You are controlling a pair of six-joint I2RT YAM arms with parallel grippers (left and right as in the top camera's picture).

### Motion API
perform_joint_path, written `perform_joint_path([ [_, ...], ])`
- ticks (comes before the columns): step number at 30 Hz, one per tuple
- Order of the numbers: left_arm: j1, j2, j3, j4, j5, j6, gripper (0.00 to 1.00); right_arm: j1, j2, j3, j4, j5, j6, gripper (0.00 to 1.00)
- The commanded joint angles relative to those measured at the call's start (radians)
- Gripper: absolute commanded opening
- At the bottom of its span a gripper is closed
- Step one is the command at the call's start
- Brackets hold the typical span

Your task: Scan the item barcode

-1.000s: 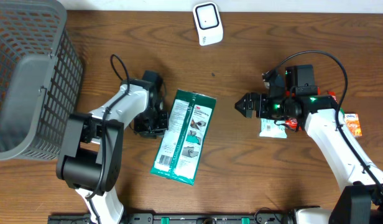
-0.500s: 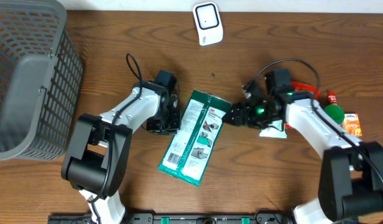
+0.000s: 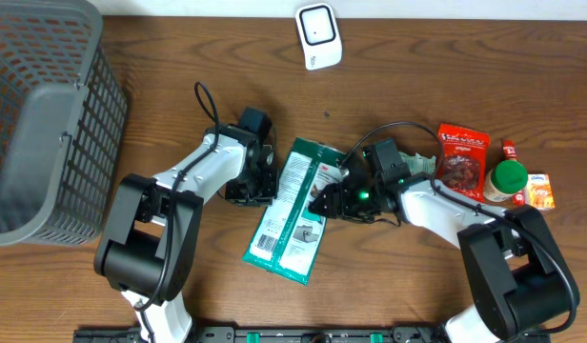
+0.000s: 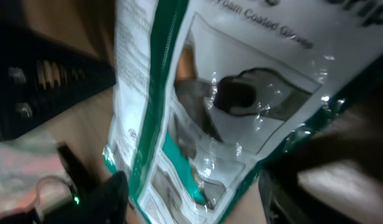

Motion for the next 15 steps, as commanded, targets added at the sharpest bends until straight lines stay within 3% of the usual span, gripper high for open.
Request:
perform_joint_path([
  [1,-0.009,0.048,-0.033,0.008,-0.006,-0.002,0.26,0.027,0.008,-0.077,0.095,0.058,0.165,0.6],
  [4,-0.009,0.048,-0.033,0.008,-0.006,-0.002,0.27,0.045,0.008,-0.109,0.157,0.1,0.221,0.57],
  [9,-0.009,0.048,-0.033,0.008,-0.006,-0.002,0.26,0.081,0.008,-0.131,0.239,0.147,0.234,0.38],
  [15,-0.009,0.048,-0.033,0.008,-0.006,-0.002,0.26,0.126,0.008,-0.131,0.272,0.187,0.264,0.41],
])
